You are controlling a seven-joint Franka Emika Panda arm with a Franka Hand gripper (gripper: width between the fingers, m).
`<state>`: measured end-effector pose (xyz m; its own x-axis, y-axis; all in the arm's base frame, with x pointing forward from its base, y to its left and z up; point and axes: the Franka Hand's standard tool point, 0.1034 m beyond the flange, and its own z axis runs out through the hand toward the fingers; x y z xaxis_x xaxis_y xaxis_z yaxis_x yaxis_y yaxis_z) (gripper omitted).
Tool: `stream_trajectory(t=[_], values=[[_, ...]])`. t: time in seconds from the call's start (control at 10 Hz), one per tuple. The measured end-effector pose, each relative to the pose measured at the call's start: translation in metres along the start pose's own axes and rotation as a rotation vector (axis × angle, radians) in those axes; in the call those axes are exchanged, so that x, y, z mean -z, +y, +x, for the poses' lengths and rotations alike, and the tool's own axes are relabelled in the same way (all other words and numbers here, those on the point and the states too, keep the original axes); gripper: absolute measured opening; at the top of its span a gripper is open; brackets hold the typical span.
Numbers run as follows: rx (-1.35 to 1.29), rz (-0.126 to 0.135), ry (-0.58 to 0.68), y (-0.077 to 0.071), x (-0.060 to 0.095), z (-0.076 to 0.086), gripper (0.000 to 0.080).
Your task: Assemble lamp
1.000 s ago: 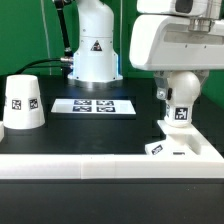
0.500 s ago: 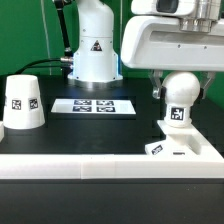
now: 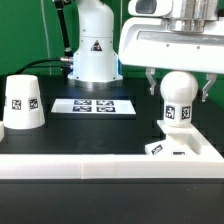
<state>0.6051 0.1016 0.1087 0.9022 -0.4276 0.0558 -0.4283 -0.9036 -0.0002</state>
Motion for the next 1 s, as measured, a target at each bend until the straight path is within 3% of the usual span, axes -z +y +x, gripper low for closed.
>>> stream_trajectory(t=[0.7, 1.0], values=[[-0.480, 0.022, -0.033, -0.0001, -0.0003, -0.0006, 0.0576], [-0.746, 0.035, -0.118, 0.0006, -0.0008, -0.0033, 0.0576]])
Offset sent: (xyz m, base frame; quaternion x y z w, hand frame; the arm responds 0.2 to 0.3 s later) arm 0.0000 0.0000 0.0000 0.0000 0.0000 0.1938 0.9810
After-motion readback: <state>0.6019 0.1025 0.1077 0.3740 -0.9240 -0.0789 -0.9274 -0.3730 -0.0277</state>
